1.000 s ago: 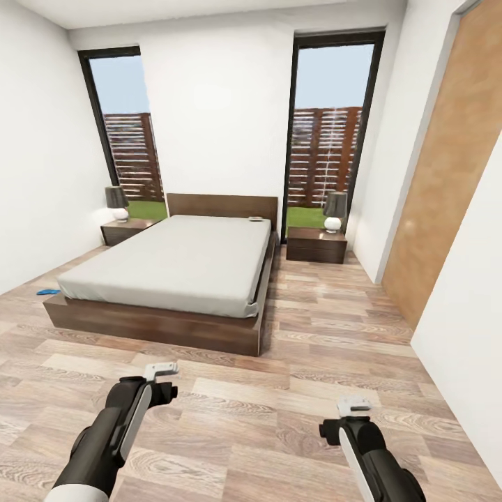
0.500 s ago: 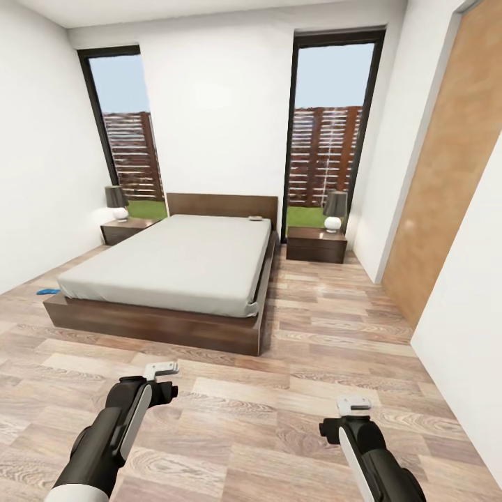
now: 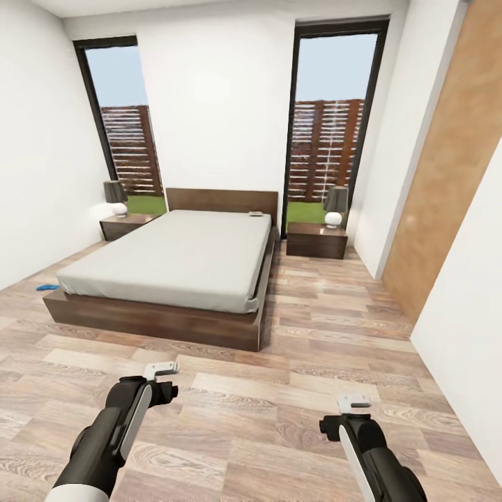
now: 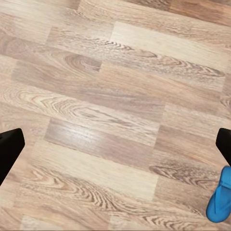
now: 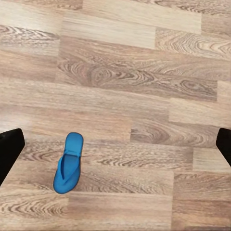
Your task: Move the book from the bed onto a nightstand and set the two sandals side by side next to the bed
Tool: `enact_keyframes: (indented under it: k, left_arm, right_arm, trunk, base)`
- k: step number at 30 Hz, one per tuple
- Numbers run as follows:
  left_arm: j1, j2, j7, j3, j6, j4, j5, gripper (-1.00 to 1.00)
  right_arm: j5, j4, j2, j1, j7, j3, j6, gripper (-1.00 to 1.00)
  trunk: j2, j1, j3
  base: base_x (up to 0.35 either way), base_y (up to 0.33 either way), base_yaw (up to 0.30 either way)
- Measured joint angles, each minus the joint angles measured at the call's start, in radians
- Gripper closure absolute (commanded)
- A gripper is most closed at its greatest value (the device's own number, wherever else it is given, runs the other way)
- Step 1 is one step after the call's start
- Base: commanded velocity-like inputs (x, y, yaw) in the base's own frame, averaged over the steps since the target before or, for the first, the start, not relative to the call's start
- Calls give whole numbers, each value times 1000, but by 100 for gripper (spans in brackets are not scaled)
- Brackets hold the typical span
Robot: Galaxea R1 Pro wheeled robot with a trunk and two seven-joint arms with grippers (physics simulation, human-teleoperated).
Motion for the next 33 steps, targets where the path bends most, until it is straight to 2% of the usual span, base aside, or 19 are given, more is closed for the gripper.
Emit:
enact_keyframes:
  k: [2,17,26,33]
  left_arm:
    - [0,0,0,0,0,0,0,-100]
    - [0,0,0,0,0,-5,0,-100]
    - [1,-1,6,-1,0,-84,0,-100]
    - [2,-6,4,-3,0,-128,0,-100]
  right_arm:
    - [0,-1,0,0,0,0,0,-100]
    - [-3,-3,0,0,-1,-1,0,-100]
    - [-2,-2,0,0,-3,-2,4,-100]
    - [-8,47,1,-9,-2,-1,1,-100]
  trunk:
    - [0,0,-3]
    - [-105,57,-69]
    - [-168,92,-98]
    - [-217,119,-120]
  base:
    - [0,0,0]
    - [0,0,0]
    - [0,0,0]
    - [0,0,0]
